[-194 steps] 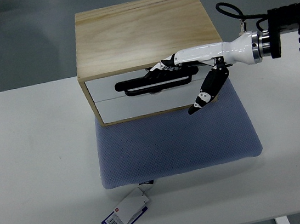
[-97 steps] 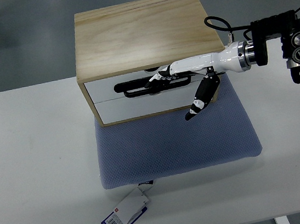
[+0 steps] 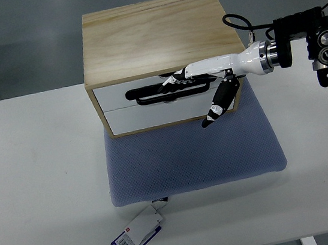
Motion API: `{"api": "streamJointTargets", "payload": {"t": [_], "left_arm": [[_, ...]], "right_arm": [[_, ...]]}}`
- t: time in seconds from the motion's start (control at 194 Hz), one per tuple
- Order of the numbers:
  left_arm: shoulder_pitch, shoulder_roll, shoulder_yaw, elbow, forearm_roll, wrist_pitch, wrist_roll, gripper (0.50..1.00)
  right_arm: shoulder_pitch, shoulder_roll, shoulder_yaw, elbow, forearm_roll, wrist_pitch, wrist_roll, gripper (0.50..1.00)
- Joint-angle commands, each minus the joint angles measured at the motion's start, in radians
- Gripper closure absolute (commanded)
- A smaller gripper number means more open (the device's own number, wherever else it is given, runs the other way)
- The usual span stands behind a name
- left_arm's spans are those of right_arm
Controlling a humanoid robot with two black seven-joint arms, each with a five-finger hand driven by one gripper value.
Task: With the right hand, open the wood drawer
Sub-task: 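Hook the right hand's fingers around the black bar handle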
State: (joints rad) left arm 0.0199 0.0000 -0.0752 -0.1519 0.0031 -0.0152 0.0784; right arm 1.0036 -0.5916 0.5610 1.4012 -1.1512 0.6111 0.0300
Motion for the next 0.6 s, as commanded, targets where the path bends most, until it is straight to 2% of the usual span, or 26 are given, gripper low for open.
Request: {"api": "streamJointTargets", "payload": {"t": [0.0,0.206,0.596], "left_arm": [[0.0,0.0,0.0,0.0,0.0,0.0,0.0,0.5],[0.0,0.0,0.0,0.0,0.0,0.0,0.0,0.5],[0.0,0.0,0.0,0.0,0.0,0.0,0.0,0.5]], "right_arm": [[0.004,0.001,0.0,-0.001,0.001,0.0,0.001,0.564],[0.003,0.004,-0.003,-0.001,-0.002,0.0,0.001,0.564],[0.0,0.044,-0.033,-0.09,-0.008,0.0,0.001,0.564]]}}
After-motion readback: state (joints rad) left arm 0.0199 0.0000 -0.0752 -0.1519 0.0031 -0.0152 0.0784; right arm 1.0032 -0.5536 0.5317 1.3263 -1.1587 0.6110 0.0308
